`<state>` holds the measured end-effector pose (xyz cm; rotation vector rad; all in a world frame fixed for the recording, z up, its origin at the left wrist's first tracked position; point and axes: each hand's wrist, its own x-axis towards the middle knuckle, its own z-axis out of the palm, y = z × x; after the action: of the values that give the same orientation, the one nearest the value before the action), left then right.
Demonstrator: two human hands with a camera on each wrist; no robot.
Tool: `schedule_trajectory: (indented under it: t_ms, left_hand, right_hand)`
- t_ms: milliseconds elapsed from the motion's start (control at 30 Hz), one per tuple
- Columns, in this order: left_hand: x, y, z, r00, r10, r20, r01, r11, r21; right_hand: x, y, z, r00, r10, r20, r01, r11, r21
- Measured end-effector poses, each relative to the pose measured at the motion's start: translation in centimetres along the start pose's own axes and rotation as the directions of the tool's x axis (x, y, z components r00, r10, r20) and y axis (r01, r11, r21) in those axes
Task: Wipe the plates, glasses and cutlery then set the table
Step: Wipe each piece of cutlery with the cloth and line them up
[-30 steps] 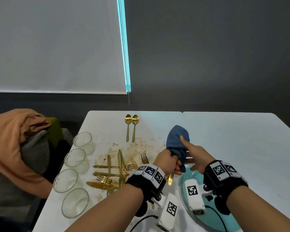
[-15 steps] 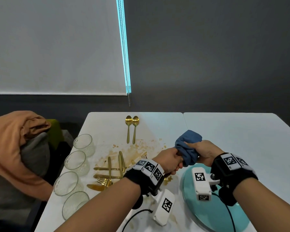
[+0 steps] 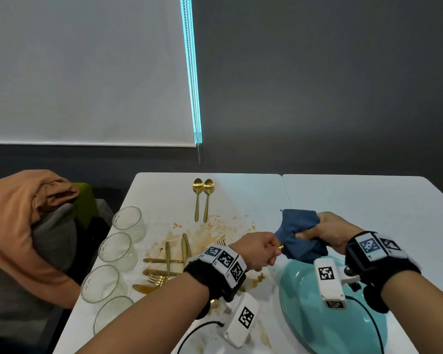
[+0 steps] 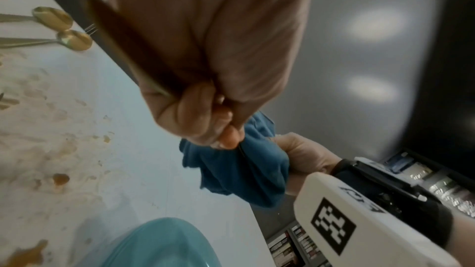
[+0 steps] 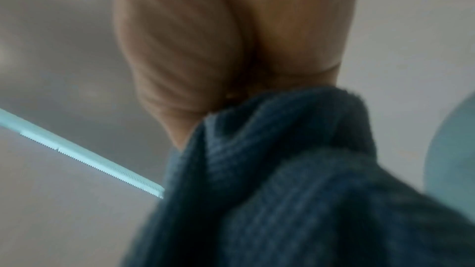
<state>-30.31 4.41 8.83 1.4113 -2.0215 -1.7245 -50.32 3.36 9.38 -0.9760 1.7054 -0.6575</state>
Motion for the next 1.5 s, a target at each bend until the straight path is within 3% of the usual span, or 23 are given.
schedule_trajectory:
  t_ms: [133,200,333,400,467,533,633,733,800,967,1067,1167,1267,1333,1400,1500]
  left_hand:
    - [-0.1,0.1,-0.4,0.999,0.022,0.034,-0.025,0.994,0.102]
    - [0.0,0.1,-0.5,0.999,0.03,0.025,-0.033,0.989,0.147]
    - [0.9,0.1,-0.4,0.997,0.011,-0.081,-0.006,0.998,0.067]
    - [1.4,0.4,0.2,0.989,-0.019,-0.147,0.015,1.0,-0.027]
    - [1.7,0.3,1.0,0.983,-0.05,-0.178,0.037,0.997,-0.075]
    - [1.5,-0.1,1.2,0.982,-0.077,-0.17,0.054,0.99,-0.132]
    - [1.0,-0.9,-0.1,0.995,-0.058,-0.082,0.05,0.994,-0.095]
    - [0.8,-1.1,-1.6,1.0,-0.022,0.01,0.023,0.999,-0.025]
    - [0.7,-1.0,-1.8,0.999,-0.015,0.033,0.016,1.0,-0.015]
    - [0.6,-0.9,-1.9,0.993,-0.11,0.034,0.113,0.99,-0.085]
    - [0.2,-1.6,-3.3,0.986,-0.158,0.048,0.159,0.987,-0.022]
    - [0.1,-2.0,-3.9,0.991,-0.131,0.026,0.133,0.988,-0.078]
    - [0.9,-2.0,-2.9,0.993,-0.115,-0.029,0.112,0.989,-0.094]
    - [1.5,-2.2,-1.6,0.993,-0.108,-0.052,0.1,0.986,-0.133]
    - [2.0,-2.3,-0.5,0.99,-0.114,-0.082,0.1,0.982,-0.159]
    - [2.7,-2.4,0.3,0.985,-0.113,-0.128,0.077,0.964,-0.256]
  right_hand:
    - [-0.2,-0.4,-0.5,0.987,-0.047,0.153,0.081,0.972,-0.221]
    - [-0.4,-0.9,-0.5,0.986,-0.038,0.161,0.086,0.95,-0.301]
    - [0.0,0.0,0.8,0.992,-0.069,-0.103,0.064,0.996,-0.057]
    - [0.8,0.9,2.3,0.949,-0.04,-0.314,0.053,0.998,0.034]
    - [1.1,1.2,3.5,0.914,-0.03,-0.404,0.04,0.999,0.015]
    - [0.9,0.8,3.4,0.937,-0.048,-0.346,0.024,0.997,-0.072]
    - [0.4,0.0,1.5,0.989,-0.101,-0.111,0.077,0.975,-0.209]
    - [0.2,-0.5,-0.1,0.989,-0.125,0.082,0.147,0.914,-0.379]
    - [0.3,-0.7,-0.4,0.981,-0.159,0.112,0.192,0.881,-0.431]
    - [0.8,-0.9,-0.5,0.983,-0.183,-0.005,0.173,0.938,-0.3]
    - [1.1,-0.6,-1.3,0.978,-0.167,-0.123,0.142,0.972,-0.187]
    - [1.5,-0.1,-1.3,0.961,-0.113,-0.252,0.146,0.982,0.116]
    - [2.3,0.6,0.5,0.941,0.037,-0.335,0.112,0.902,0.416]
    - [2.7,1.1,2.1,0.946,0.141,-0.291,0.056,0.816,0.576]
    - [2.8,1.0,3.7,0.965,0.156,-0.21,0.021,0.754,0.657]
    - [2.3,0.7,5.6,0.99,0.099,-0.097,-0.023,0.809,0.588]
